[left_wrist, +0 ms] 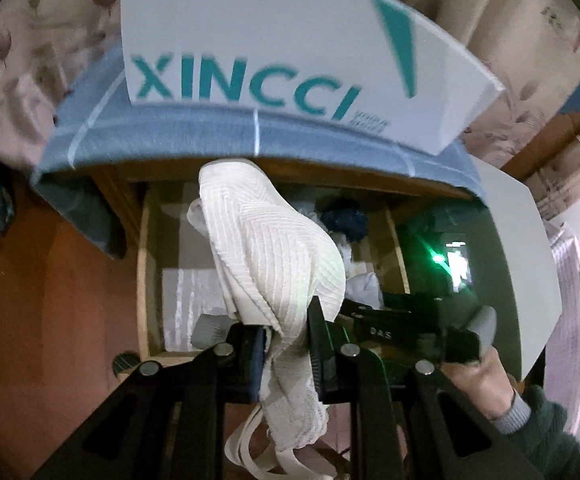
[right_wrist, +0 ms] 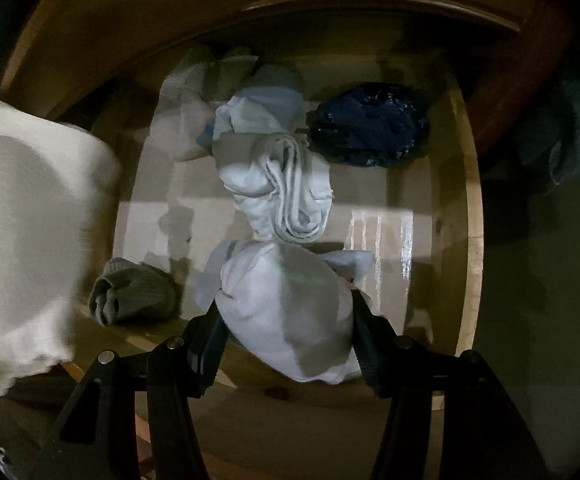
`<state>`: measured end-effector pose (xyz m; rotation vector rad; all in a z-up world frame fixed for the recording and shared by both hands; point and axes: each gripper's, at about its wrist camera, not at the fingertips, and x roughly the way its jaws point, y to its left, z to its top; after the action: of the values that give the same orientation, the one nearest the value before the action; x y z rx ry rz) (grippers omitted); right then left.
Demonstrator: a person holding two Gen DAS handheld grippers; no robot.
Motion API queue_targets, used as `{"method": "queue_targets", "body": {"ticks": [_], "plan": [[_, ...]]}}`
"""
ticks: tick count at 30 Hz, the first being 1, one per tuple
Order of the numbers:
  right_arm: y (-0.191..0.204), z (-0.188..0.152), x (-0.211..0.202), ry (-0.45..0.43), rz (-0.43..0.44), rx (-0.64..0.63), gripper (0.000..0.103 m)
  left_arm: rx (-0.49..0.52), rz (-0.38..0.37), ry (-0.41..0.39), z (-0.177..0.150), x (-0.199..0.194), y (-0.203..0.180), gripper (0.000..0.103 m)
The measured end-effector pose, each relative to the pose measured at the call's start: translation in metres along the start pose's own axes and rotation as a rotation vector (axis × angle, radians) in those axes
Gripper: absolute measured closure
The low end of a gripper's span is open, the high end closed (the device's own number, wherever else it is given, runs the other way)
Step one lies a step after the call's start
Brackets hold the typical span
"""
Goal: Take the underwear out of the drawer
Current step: 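Lift the cream knit underwear with the left tool up to the white box, then lower the cream underwear into the box and open the left tool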
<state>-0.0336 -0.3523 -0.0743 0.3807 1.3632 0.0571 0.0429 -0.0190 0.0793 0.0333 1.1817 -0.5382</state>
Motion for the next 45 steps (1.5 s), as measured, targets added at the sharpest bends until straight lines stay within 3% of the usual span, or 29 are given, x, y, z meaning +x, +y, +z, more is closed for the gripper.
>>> {"method": "queue_targets", "body": {"ticks": [10, 16, 23, 27, 33, 40, 45], "plan": [[-0.002, -0.002, 0.007, 0.016, -0.064, -0.011, 0.049, 0.093, 0.007, -0.106, 0.001, -0.065, -0.015, 0.084], [-0.004, -0.003, 0.010, 0.022, -0.077, -0.007, 0.049, 0.157, 0.013, -0.215, 0.010, -0.126, -0.027, 0.084], [0.000, -0.004, 0.013, 0.029, -0.084, -0.011, 0.049, 0.199, 0.043, -0.365, 0.048, -0.196, -0.037, 0.084], [0.001, -0.004, 0.013, 0.030, -0.085, -0.013, 0.049, 0.220, 0.088, -0.420, 0.086, -0.213, -0.041, 0.084], [-0.002, -0.004, 0.012, 0.031, -0.080, -0.005, 0.049, 0.297, 0.196, -0.466, 0.141, -0.189, -0.047, 0.084], [-0.005, -0.005, 0.012, 0.031, -0.065, 0.006, 0.049, 0.317, 0.289, -0.370, 0.197, -0.113, -0.041, 0.084], [-0.009, -0.005, 0.009, 0.024, -0.042, 0.026, 0.049, 0.319, 0.315, -0.298, 0.211, -0.065, -0.035, 0.084]]}}
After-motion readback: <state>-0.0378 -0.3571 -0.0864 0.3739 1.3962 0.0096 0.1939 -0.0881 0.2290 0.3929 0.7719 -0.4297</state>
